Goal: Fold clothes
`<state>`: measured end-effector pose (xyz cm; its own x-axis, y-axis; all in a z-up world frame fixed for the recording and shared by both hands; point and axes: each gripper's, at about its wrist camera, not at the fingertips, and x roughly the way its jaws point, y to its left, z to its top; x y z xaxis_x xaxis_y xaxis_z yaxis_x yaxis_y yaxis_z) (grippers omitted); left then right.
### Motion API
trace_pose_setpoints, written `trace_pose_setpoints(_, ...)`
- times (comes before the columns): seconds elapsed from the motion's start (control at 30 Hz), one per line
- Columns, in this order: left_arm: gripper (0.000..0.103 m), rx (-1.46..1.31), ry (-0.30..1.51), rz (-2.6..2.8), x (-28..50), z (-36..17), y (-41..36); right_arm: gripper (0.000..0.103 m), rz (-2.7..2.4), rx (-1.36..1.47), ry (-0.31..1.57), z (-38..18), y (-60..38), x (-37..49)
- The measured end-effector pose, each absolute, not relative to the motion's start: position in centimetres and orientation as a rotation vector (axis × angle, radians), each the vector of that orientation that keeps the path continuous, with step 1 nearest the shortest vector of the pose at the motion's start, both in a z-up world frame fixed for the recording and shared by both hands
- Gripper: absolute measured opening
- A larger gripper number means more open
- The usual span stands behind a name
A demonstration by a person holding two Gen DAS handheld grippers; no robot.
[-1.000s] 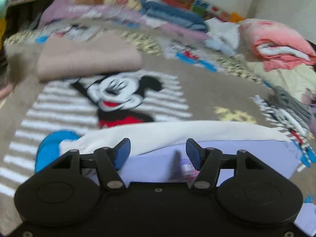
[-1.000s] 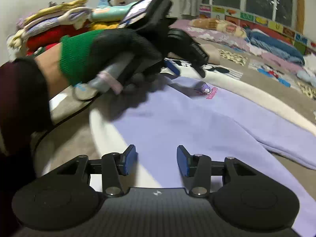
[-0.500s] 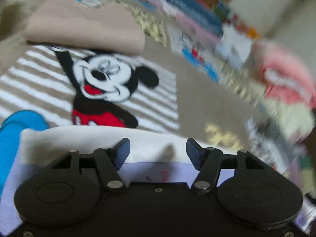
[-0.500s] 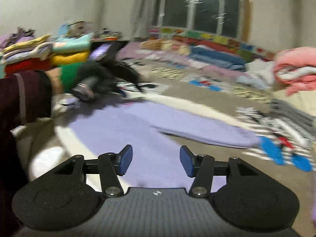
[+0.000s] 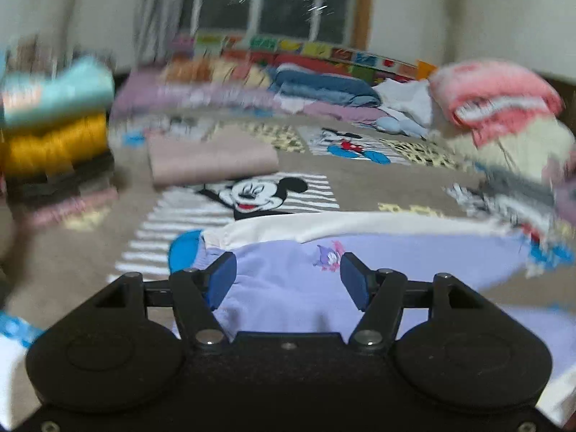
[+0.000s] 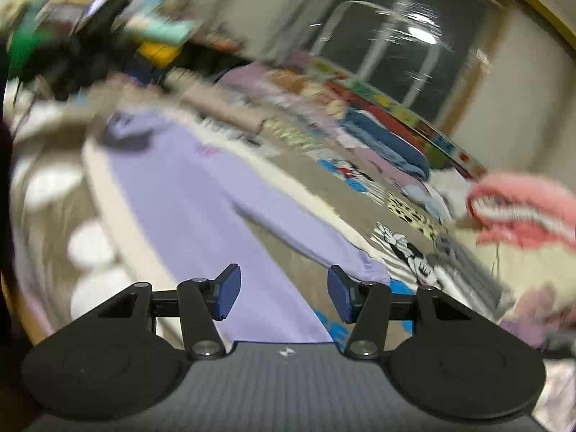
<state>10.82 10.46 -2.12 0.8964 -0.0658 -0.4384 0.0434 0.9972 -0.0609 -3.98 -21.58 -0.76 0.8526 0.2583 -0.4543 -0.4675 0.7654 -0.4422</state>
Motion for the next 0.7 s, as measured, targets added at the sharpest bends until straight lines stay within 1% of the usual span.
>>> trace_pose_setpoints(0.07, 0.063, -0.040, 0.466, -0.103, 10.1, -2.8, 9.4, 0.053, 0.432, -0.645, 0.406, -1.0, -21.3, -4.7)
trace_pose_setpoints(0.13, 0.063, 0.041, 0.492, -0.107, 9.7, -3.4, 7.8, 0.053, 0.452, -0.714, 0.432, -1.4, -21.0, -5.4)
trace_pose_setpoints(0.27, 0.063, 0.376, 0.473, -0.103, 7.4, -4.4, 4.7, 0.052, 0.464, -0.847, 0.481, -3.1, -20.5, -6.5)
trace_pose_setpoints(0.37, 0.063, 0.560, 0.464, -0.109, 5.9, -5.6, 3.9, 0.051, 0.462, -0.941, 0.509, -4.5, -20.4, -7.1)
trace_pose_setpoints(0.53, 0.063, 0.833, 0.468, -0.126, 4.5, -7.9, 3.5, 0.047, 0.425, -1.001, 0.543, -6.5, -21.1, -7.1)
trace_pose_setpoints(0.63, 0.063, 1.043, 0.483, -0.097, 3.9, -10.2, 3.9, 0.044, 0.402, -1.026, 0.557, -7.6, -21.4, -6.5)
trace_pose_setpoints(0.7, 0.063, 1.148, 0.497, -0.067, 3.8, -11.7, 4.9, 0.044, 0.396, -1.037, 0.562, -8.1, -21.5, -6.2)
